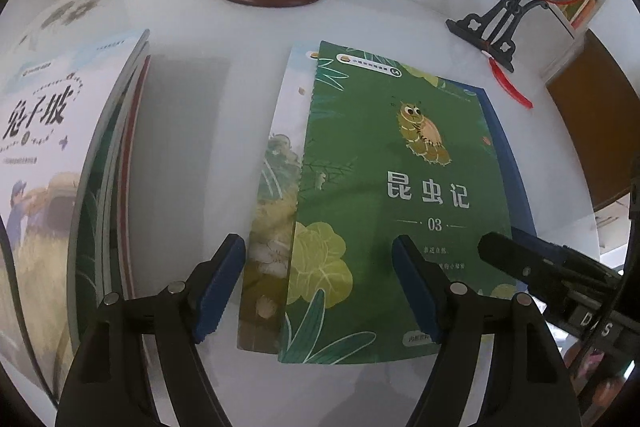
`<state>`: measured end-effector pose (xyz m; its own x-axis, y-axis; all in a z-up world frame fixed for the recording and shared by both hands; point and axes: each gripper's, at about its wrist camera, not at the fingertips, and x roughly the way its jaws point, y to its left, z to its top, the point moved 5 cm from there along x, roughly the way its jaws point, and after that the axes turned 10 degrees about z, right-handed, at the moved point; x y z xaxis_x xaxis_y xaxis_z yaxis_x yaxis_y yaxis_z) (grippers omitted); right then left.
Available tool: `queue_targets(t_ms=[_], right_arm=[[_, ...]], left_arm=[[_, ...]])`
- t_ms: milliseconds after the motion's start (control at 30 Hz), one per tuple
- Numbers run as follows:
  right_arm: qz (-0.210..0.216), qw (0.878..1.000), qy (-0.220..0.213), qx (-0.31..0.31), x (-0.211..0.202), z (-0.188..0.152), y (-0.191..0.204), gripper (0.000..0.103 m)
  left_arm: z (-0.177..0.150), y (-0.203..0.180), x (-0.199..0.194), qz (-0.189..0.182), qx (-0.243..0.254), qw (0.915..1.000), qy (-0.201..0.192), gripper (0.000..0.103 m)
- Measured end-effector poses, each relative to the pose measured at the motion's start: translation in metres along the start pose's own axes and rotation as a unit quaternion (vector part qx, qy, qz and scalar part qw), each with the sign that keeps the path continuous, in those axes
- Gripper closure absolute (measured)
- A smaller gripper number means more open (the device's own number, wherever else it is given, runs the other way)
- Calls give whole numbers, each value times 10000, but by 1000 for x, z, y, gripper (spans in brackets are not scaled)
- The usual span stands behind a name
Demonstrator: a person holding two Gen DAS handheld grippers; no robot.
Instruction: Organize books
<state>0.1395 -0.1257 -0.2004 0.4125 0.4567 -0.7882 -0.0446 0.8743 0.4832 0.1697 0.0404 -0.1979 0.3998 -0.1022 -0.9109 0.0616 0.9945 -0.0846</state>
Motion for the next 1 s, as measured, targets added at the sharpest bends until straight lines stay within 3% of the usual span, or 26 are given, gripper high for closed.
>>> queue_targets(t_ms=[200, 367, 667, 1000], right_arm=[[123, 9999, 79, -16, -4, -10, 5, 52], [-78, 9997, 55, -210, -20, -22, 8, 52], [172, 9990, 359, 207, -27, -53, -15, 52], [185, 9992, 365, -38, -27, -64, -8, 53]], left_arm=[[-9, -10, -6, -426, -121, 9990, 105, 29], [-20, -24, -16, -632, 62, 9979, 142, 29], [-48, -17, -26, -990, -197, 9936, 497, 29], [-50, -17, -25, -974, -449, 9934, 412, 29]])
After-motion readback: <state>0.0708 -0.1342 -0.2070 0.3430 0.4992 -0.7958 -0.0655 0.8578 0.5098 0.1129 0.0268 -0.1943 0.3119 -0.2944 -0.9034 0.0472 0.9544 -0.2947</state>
